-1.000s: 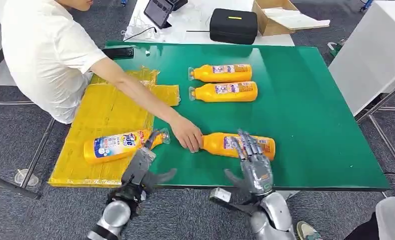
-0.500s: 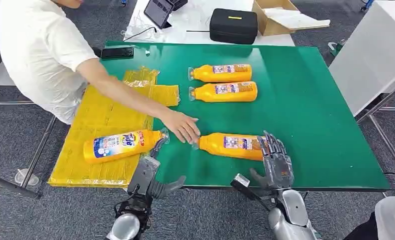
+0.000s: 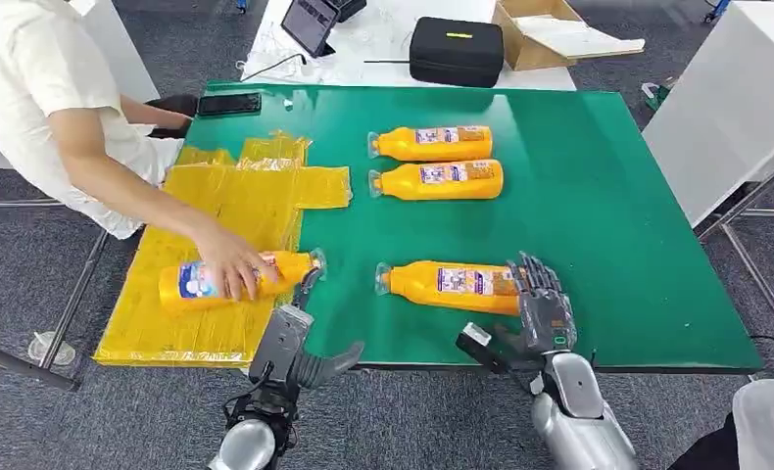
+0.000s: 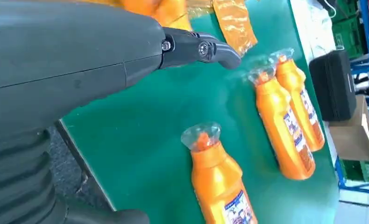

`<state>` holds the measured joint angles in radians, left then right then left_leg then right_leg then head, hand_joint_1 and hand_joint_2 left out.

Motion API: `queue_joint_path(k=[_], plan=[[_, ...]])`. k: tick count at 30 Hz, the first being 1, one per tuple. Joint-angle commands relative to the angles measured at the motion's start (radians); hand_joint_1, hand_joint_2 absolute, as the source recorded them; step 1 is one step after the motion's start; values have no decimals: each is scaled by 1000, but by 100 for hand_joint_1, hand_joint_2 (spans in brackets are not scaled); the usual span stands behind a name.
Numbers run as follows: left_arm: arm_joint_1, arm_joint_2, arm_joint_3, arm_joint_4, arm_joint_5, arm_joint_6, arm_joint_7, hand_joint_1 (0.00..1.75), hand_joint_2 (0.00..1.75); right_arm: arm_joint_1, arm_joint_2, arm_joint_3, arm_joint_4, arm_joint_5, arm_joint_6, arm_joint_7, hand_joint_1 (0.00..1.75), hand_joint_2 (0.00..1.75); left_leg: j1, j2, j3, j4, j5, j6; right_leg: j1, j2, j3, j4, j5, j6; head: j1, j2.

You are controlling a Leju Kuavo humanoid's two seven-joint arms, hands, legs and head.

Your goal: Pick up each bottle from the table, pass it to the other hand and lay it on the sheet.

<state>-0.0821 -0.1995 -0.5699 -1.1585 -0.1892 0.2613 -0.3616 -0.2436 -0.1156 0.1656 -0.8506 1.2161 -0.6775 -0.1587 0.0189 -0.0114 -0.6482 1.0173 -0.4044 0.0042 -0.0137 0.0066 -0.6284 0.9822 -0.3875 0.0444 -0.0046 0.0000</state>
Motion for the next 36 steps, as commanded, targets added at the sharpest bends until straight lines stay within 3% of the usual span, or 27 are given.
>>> queue_joint_path(k=[1, 8, 11, 18, 25, 26, 27, 36], plan=[[-55, 6, -41, 48, 6, -1, -5, 0, 175, -142, -9, 48, 242, -23, 22, -9, 0, 175, -1, 2, 5, -1, -1, 1, 0, 0, 4, 0, -1, -1, 0, 0], [-78, 13, -60, 55, 21, 2, -15, 0, 175, -192, 20, 51, 322, -37, -16, -52, 0, 175, 0, 2, 3, -1, -1, 1, 0, 0, 3, -1, 0, -1, 0, 0], [-83, 12, -66, 61, 24, -2, -14, 0, 175, -217, 28, 44, 364, -54, 27, -34, 0, 175, 0, 3, 5, -1, -1, 1, 0, 1, 4, 0, -1, -2, 0, 0], [-99, 9, -83, 75, 42, -15, -9, 0, 175, -266, 19, 50, 486, -86, 260, 1, 3, 175, 0, 2, 6, -1, -1, 1, 0, 0, 5, -1, -1, -1, 0, 0], [-100, 8, -83, 75, 42, -15, -9, 0, 175, -266, 17, 49, 487, -86, 259, 1, 3, 175, 0, 2, 15, -1, -2, 0, 1, 2, 12, -2, 0, -2, 0, 0], [-101, 9, -84, 77, 44, -16, -9, 0, 175, -268, 17, 56, 493, -85, 284, -4, 140, 175, 0, 2, 16, -1, -2, 0, 1, 2, 12, -2, 0, -2, 0, 0], [-103, 9, -85, 78, 47, -17, -11, 0, 175, -265, 15, 50, 494, -95, 302, -6, 175, 175, 0, 3, 16, -1, -2, 0, 1, 3, 13, -2, 0, -2, 0, 0], [-109, 7, -87, 87, 61, -19, -13, 0, 175, -254, 7, 70, 520, -101, 350, 8, 173, 175, 1, 3, 19, -1, -1, 0, 1, 1, 16, -3, 1, -4, 0, 0]])
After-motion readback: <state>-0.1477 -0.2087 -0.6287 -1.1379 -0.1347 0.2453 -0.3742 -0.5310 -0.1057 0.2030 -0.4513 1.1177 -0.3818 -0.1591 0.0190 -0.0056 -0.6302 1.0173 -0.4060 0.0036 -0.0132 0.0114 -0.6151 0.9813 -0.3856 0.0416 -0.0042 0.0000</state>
